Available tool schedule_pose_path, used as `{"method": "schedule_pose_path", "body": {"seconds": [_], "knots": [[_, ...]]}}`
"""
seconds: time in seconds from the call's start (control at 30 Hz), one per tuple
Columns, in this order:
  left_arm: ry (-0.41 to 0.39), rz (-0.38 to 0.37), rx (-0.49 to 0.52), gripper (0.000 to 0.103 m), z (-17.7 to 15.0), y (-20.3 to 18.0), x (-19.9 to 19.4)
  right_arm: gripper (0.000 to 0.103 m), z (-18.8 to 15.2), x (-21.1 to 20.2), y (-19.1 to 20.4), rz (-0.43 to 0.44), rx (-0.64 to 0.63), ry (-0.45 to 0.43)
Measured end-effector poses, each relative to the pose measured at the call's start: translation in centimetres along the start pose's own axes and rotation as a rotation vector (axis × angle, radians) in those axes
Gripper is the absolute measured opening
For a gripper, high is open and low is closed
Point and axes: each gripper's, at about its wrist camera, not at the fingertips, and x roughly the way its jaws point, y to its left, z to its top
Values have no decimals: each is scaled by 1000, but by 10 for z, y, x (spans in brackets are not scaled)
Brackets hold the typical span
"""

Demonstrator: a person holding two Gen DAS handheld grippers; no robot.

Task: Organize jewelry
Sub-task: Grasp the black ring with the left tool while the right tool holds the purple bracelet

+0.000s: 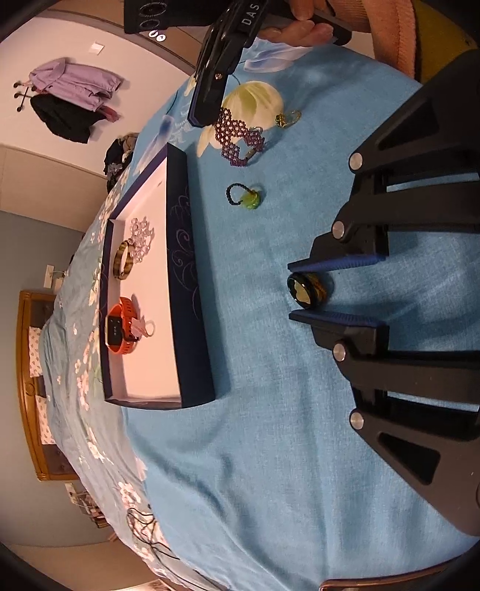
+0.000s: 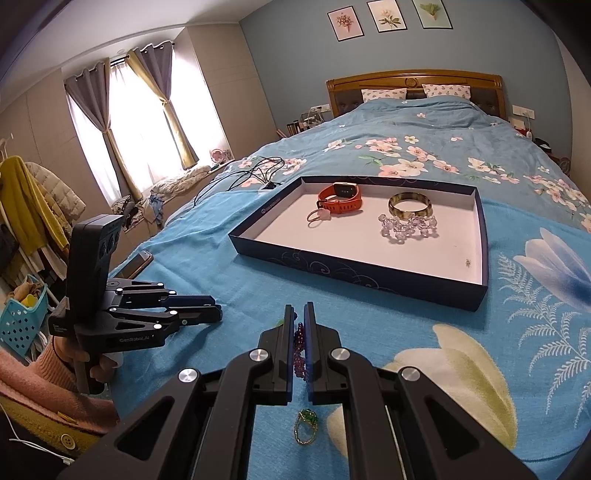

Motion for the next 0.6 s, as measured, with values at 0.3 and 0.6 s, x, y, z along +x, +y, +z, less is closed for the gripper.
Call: {"method": "schedule_pose_path", "body": {"seconds": [0.3,0.6], "knots": [[-19,-32,-51,34,3,11,-5,4,-1,2,-1,3,3,4],[-30,-39,-120,38,2,32,-7,4,-2,6,-1,7,7,9]]}}
